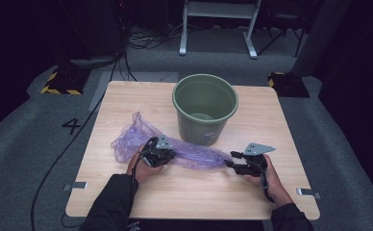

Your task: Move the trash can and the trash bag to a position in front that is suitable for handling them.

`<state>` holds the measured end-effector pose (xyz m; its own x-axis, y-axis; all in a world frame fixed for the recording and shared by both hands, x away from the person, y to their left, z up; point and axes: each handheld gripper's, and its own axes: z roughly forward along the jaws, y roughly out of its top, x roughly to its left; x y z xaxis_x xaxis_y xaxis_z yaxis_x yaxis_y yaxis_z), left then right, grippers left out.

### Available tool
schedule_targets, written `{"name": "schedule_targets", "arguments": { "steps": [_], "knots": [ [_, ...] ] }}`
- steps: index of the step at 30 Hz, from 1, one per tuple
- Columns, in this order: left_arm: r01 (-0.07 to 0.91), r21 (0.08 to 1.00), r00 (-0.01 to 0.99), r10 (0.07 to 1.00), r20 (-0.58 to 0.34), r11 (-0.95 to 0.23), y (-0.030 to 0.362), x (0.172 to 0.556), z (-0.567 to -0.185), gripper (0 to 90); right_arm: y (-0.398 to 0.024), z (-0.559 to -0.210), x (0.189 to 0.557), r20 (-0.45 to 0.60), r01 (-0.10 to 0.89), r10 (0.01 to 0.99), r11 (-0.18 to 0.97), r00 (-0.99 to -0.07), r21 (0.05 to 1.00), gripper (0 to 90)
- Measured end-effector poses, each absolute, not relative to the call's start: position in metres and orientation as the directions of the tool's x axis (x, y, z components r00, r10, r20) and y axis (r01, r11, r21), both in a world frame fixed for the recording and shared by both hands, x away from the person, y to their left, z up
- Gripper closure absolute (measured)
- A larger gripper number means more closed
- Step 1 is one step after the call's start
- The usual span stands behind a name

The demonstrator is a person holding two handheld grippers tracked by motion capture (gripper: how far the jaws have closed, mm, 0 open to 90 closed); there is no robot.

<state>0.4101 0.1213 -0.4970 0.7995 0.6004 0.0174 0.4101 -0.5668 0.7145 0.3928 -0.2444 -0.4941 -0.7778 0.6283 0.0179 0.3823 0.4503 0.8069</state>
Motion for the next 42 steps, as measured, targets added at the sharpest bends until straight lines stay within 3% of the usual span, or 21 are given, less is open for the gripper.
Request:
{"name": "schedule_targets", "arguments": {
  "steps": [3, 6, 17, 29, 42],
  "knots": [
    [0.424, 0.728, 0.770, 0.638, 0.024, -0.539, 0.121, 0.405, -0.499, 84.9, -0.245, -0.496, 0.396, 0.018, 0.406, 0.648, 0.455, -0.762, 0.793, 30.9],
    [0.436, 0.729, 0.746, 0.665, 0.035, -0.528, 0.122, 0.402, -0.499, 86.6, -0.251, -0.494, 0.398, 0.019, 0.411, 0.657, 0.448, -0.753, 0.794, 24.4],
    [0.471, 0.772, 0.661, 0.751, 0.012, -0.427, 0.150, 0.400, -0.493, 88.2, -0.273, -0.491, 0.400, 0.040, 0.419, 0.669, 0.417, -0.742, 0.806, 21.2],
    [0.451, 0.811, 0.623, 0.782, 0.013, -0.373, 0.171, 0.398, -0.482, 88.2, -0.267, -0.503, 0.405, 0.026, 0.432, 0.641, 0.486, -0.767, 0.759, 18.7],
    [0.440, 0.816, 0.625, 0.780, 0.022, -0.375, 0.169, 0.397, -0.482, 88.1, -0.262, -0.504, 0.405, -0.007, 0.426, 0.641, 0.517, -0.767, 0.742, 17.6]
  ]
}}
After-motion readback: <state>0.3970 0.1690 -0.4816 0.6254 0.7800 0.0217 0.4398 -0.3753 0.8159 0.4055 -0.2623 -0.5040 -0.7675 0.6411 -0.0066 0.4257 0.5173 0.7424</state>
